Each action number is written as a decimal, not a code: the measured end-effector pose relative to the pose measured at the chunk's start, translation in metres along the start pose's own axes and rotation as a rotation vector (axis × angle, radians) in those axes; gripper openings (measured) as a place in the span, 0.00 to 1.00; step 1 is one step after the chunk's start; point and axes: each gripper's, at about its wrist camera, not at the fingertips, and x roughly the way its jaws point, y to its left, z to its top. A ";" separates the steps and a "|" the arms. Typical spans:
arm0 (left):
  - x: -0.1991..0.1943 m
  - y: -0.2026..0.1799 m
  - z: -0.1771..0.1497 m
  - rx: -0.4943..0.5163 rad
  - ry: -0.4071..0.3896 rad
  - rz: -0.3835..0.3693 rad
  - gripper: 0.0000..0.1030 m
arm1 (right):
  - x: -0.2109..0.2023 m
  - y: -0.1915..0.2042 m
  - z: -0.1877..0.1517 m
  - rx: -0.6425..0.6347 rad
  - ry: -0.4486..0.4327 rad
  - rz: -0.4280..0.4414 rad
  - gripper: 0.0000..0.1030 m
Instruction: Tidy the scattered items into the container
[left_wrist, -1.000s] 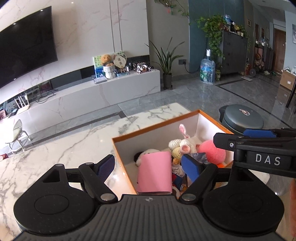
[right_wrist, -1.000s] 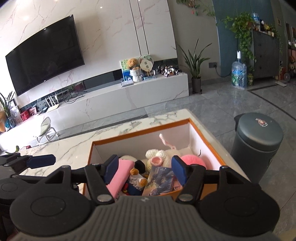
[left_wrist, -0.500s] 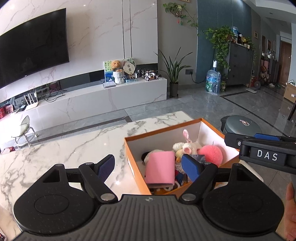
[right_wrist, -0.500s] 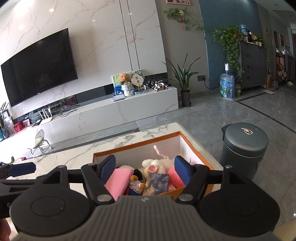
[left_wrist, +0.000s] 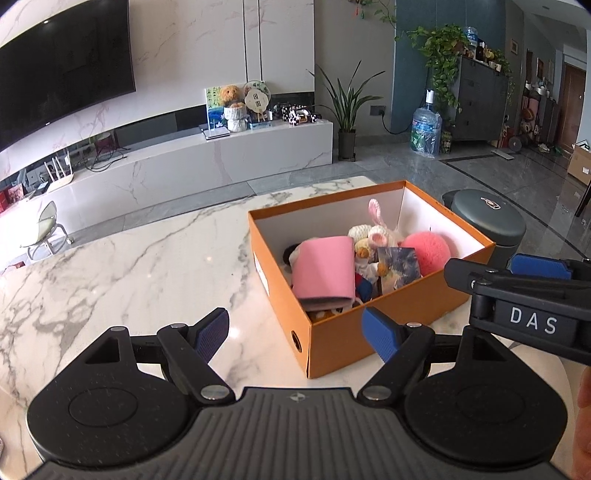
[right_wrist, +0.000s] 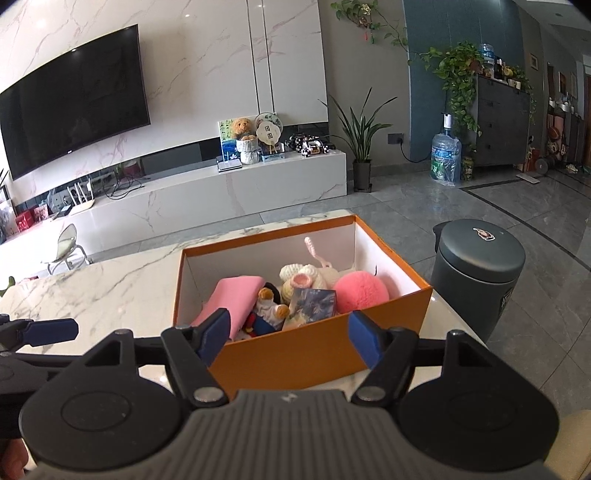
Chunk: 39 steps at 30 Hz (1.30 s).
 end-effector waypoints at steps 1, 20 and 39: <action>0.000 0.001 -0.001 -0.001 0.004 0.002 0.91 | 0.000 0.002 -0.001 -0.004 0.002 -0.001 0.71; 0.002 0.006 -0.012 -0.008 0.031 -0.003 0.87 | -0.002 0.018 -0.010 -0.031 0.021 -0.031 0.71; -0.001 0.001 -0.015 0.019 0.028 -0.019 0.78 | -0.005 0.023 -0.015 -0.023 0.027 -0.018 0.71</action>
